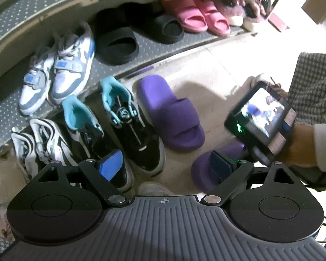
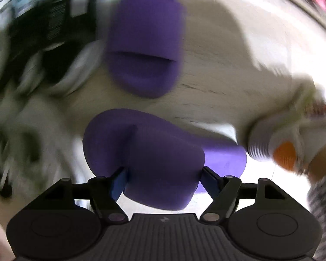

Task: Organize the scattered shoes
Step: 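Lower the second purple slide beside its mate and open the right tool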

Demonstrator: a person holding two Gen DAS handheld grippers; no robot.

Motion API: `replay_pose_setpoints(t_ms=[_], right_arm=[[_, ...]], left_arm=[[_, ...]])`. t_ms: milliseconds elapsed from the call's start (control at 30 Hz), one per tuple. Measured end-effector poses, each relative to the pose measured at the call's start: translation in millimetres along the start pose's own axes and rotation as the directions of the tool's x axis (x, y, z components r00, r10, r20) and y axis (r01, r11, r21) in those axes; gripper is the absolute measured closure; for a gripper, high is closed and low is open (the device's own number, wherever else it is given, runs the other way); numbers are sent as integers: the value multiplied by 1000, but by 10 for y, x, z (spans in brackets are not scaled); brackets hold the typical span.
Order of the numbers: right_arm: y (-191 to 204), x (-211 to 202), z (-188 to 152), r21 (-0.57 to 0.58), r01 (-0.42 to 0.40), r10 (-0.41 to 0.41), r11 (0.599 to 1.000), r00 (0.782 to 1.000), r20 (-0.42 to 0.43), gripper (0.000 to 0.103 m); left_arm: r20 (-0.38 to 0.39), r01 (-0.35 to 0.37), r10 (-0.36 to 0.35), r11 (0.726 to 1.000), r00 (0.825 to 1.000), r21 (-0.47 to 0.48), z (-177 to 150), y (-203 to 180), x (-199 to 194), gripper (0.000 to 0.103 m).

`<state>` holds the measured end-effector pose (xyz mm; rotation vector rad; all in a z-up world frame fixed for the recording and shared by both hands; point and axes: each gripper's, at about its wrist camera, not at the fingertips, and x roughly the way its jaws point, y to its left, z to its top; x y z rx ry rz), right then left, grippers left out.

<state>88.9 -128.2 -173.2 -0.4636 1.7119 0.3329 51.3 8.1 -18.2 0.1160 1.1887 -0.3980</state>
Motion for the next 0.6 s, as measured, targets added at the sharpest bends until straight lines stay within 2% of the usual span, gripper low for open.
replay_pose_setpoints(t_ms=[33,133,200,300,367,467,533,567,600], right_arm=[[81,-83,-35,-71,6,-5,997,1000,15,30],[34,-120,-32,-249,119,-105,961,992,67,31],[3,-144,-31,-359,195,-165,913,980,111,31],[-44,-181,-29,-508,306,-242,806,952,189,31],[-75,-206,-27,-591,376,-283,714,927,247,31],[-123,-241,-23,-689,471,-327,551,881,341,30],[-212,-190,47,-673,542,-374,503,839,396,29],[-257,-165,82,-664,576,-396,477,815,423,19],[-304,-142,118,-652,607,-417,454,792,447,16]], left_arm=[[2,-1,1,1000,1000,-1,-3,5,-11,11],[7,-1,1,1000,1000,-8,-1,29,-31,9],[14,-9,9,1000,1000,-26,3,59,-38,9],[7,-17,17,999,1000,-40,20,96,-14,9],[-3,-24,24,998,1000,-51,35,117,23,9],[-21,-30,29,998,999,-59,52,135,89,9],[-36,-32,30,998,999,-60,54,140,137,9],[-43,-33,31,998,999,-60,55,142,161,9],[-51,-34,31,998,998,-61,55,145,185,9]])
